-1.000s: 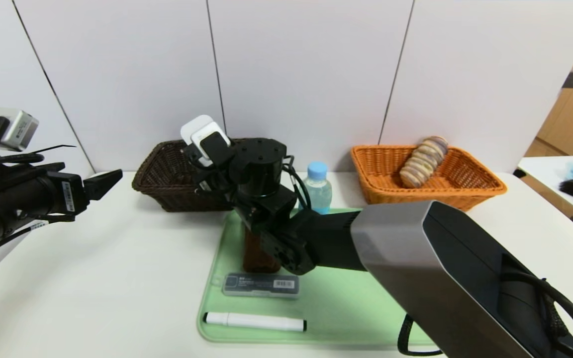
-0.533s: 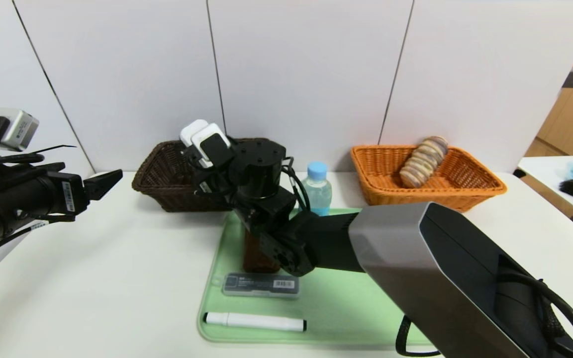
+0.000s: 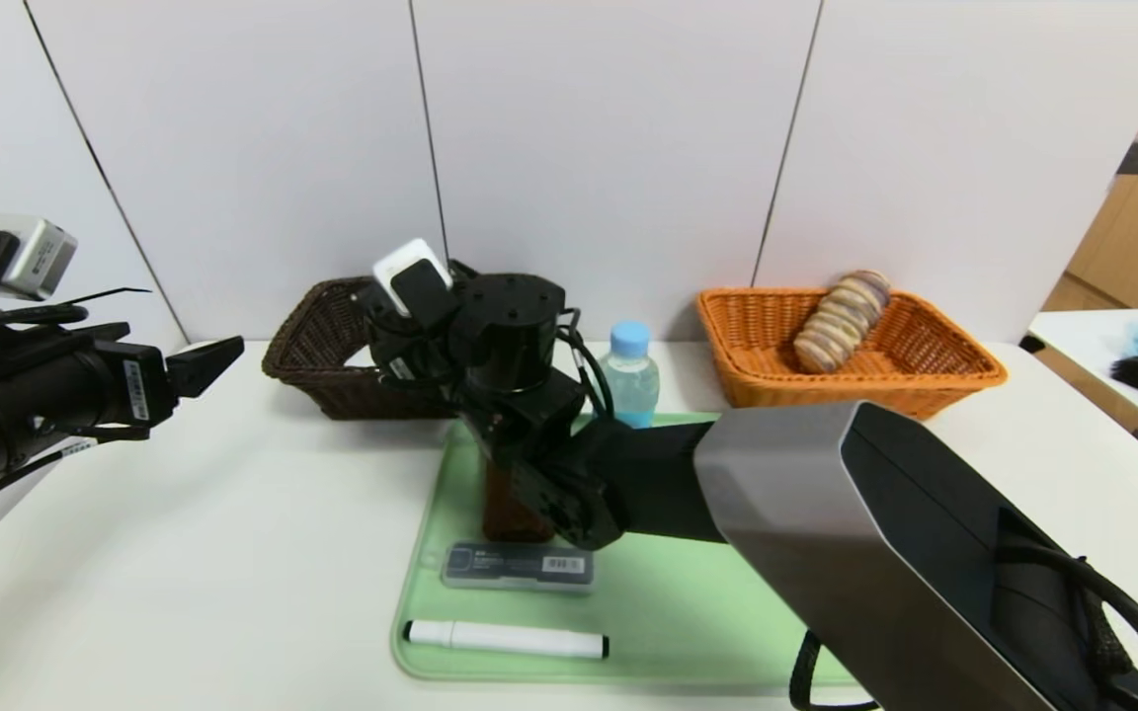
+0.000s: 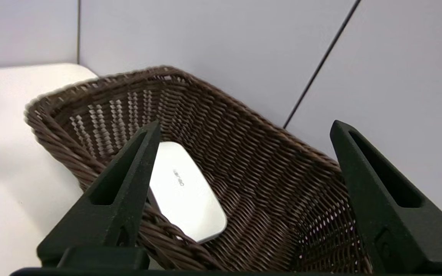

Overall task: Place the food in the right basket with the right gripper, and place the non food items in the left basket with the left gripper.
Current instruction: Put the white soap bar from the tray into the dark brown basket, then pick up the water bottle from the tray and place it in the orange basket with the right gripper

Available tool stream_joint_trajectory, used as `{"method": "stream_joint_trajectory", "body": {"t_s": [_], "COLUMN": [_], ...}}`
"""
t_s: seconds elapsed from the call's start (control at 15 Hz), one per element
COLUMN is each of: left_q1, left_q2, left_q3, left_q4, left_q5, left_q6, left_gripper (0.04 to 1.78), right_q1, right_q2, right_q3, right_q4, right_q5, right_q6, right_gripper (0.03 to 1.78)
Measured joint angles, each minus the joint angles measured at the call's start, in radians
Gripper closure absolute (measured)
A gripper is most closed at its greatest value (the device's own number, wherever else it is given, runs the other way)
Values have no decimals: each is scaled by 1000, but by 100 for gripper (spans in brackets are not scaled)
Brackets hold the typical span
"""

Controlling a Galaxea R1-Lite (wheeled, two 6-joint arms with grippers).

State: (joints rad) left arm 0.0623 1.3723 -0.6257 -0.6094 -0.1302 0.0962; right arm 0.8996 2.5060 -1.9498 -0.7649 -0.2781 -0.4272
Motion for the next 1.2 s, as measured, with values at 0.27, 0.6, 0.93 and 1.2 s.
{"method": "stream_joint_trajectory", "body": {"t_s": [0.27, 0.6, 0.93, 1.2], "left_q1": [0, 0, 0, 0], "left_q2": [0, -2, -10, -13], "left_q3": [1, 8, 33, 36], "left_q4": [0, 0, 0, 0], "left_q5": [0, -1, 0, -1], "left_q6": [0, 1, 5, 7], "left_gripper": [13, 13, 13, 13], "right_q1": [53, 49, -93, -210], "right_q2": [-81, -272, -540, -809], "right_q3": [-1, 16, 241, 578], "right_q4": [23, 105, 190, 352], "right_q5": [1, 3, 63, 212], "right_q6": [-3, -11, 12, 161], "right_gripper": [21, 16, 13, 12]}}
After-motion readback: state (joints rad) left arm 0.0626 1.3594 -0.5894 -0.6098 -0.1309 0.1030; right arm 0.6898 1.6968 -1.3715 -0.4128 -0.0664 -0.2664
